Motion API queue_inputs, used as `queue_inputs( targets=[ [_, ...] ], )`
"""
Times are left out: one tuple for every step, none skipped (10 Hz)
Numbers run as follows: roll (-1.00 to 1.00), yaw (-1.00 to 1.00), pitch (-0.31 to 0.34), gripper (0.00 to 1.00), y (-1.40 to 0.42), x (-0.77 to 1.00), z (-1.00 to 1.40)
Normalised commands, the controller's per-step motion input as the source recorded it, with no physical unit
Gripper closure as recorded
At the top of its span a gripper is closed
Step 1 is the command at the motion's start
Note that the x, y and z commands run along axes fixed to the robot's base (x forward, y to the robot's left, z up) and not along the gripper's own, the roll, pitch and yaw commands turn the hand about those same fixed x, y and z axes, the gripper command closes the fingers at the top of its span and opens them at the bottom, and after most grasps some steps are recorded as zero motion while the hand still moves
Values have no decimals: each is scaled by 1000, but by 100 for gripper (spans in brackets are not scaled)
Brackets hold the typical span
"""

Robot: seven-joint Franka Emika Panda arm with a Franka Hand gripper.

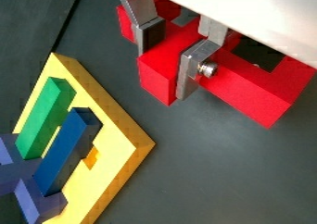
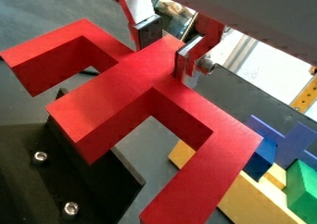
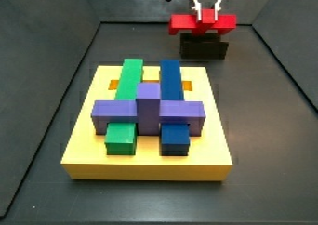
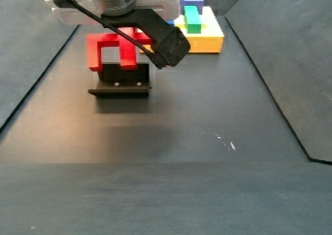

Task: Pick up the red object. Move up. Place the red object on the fixture. Regrasp the red object. Move to above the board. Insert the red object.
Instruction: Place the red object on the fixture.

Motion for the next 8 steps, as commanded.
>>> queue_inputs(
  targets=[
    [20, 0, 69, 100, 106, 6, -37],
    [83, 0, 71, 100, 63, 6, -89],
    [77, 0, 51, 100, 37, 71, -163],
    [0, -6, 0, 100, 0, 183, -260],
    [0, -37, 137, 100, 3, 411, -123],
    [26, -111, 114, 100, 17, 477, -171],
    [0, -169, 0, 100, 37, 431, -274],
    [-3, -260, 3, 100, 169, 397, -186]
  ],
)
